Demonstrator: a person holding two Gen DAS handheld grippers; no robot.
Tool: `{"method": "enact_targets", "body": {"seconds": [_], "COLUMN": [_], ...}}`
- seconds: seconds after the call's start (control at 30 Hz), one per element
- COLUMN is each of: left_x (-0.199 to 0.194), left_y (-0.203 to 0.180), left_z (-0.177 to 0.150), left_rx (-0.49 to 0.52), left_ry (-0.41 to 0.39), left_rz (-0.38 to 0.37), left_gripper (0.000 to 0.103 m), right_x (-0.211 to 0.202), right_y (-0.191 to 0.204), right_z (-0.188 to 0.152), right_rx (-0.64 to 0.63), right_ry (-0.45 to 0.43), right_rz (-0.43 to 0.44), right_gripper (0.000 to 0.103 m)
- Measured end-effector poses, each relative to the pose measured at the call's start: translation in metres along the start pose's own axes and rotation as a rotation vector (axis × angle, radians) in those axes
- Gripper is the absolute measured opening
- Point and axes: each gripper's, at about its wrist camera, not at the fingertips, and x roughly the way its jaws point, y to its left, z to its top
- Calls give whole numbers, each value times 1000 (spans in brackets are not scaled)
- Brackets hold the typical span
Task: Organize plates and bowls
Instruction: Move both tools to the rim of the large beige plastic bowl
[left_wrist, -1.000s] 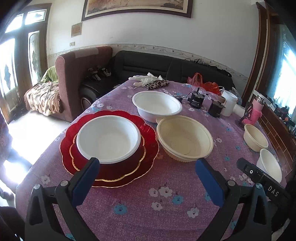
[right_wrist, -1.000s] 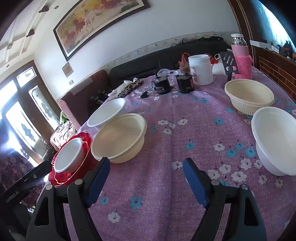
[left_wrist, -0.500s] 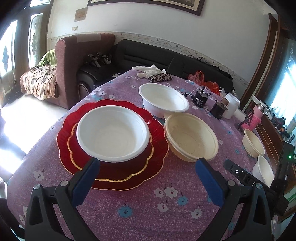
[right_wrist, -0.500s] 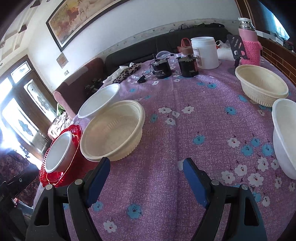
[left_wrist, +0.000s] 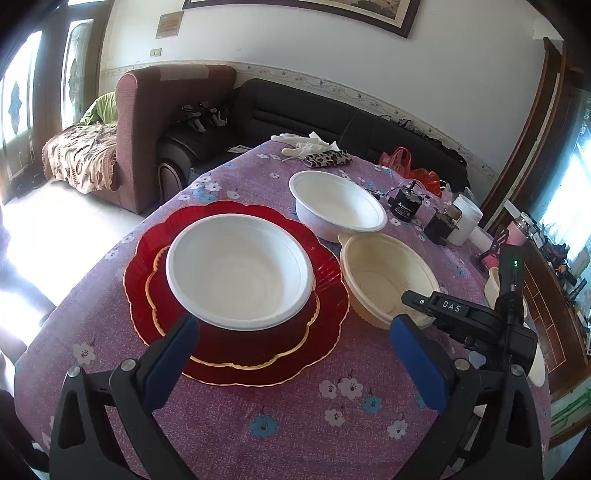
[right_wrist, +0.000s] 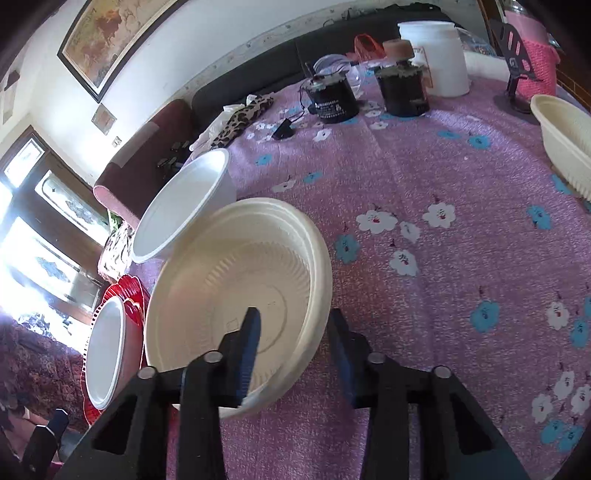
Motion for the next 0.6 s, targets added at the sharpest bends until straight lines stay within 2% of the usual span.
{"method": "enact_targets", "body": {"seconds": [0.1,0.17,0.23,0.43,0.6], "left_x": [2,3,5,10,20], "left_y": [0,-4,-8,-30,-65], "left_z": [1,2,4,5,1], "left_rx": [2,9,19,68,138], "left_ry": [5,10,14,27,57], "left_rz": [-2,-6,-13,-32,-63], "left_gripper": [103,103,103,103,103], "right_x": [3,-1,-9,-44,-63], "right_y": [-1,-6,-13,-36,-63], "right_z": [-1,-1,0,-4,-7], "right_rx": [9,20,33,11,38], "right_ry": [1,-2,-7,-60,-91], "right_rz": [7,17,26,-56,-57], "right_gripper": [25,15,13,11,12]}}
